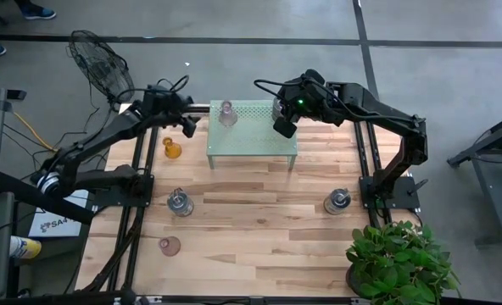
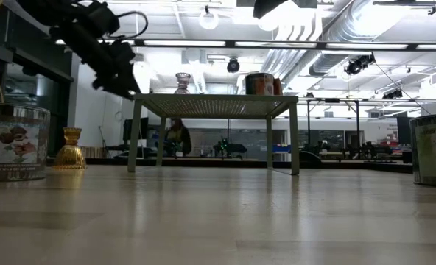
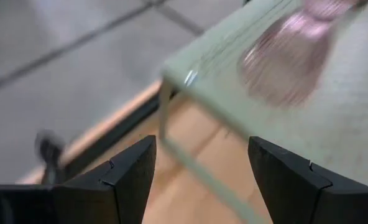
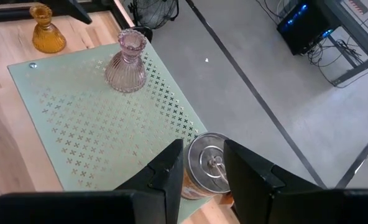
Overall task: Pick & Place candle stick holders
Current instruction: Put the yellow glass candle holder on the shelf
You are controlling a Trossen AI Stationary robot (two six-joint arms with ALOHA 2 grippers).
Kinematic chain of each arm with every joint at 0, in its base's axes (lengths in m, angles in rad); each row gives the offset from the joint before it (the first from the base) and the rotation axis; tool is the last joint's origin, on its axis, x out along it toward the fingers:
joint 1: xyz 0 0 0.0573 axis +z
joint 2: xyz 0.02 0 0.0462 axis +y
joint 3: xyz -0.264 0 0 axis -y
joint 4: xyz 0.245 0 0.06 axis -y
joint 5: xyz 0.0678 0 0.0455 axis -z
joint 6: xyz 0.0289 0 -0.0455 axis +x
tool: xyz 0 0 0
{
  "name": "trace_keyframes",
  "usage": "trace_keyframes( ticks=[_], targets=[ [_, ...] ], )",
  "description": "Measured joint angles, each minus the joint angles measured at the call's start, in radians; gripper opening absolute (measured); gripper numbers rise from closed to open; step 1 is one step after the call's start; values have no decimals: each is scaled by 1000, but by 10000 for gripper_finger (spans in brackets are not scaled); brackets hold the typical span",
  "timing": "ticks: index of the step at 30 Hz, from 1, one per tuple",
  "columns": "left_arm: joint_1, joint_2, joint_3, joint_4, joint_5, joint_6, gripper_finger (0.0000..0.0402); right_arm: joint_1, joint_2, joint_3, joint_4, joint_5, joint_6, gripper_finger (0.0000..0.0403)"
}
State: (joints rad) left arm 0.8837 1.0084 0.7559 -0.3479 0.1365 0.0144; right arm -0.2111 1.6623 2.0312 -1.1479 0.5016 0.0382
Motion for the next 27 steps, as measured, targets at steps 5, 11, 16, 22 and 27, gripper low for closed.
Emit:
trace_keyframes(
  ticks=[5, 11, 16, 22, 27],
  targets=[
    [0, -6, 0, -170, -56, -140, 250, 0, 0, 0, 3, 2, -20, 110],
    [0, -6, 0, -273, -101, -248, 250, -8, 0, 0, 8, -2, -21, 110],
    [0, -5, 48, -380, -186, -316, 250, -9, 0, 0, 8, -3, -28, 110],
    [0, -5, 159, -564, -293, -396, 250, -9, 0, 0, 8, -3, -39, 110],
    [0, 38, 209, -733, -311, -478, 250, -9, 0, 0, 8, -4, -47, 110]
  ],
)
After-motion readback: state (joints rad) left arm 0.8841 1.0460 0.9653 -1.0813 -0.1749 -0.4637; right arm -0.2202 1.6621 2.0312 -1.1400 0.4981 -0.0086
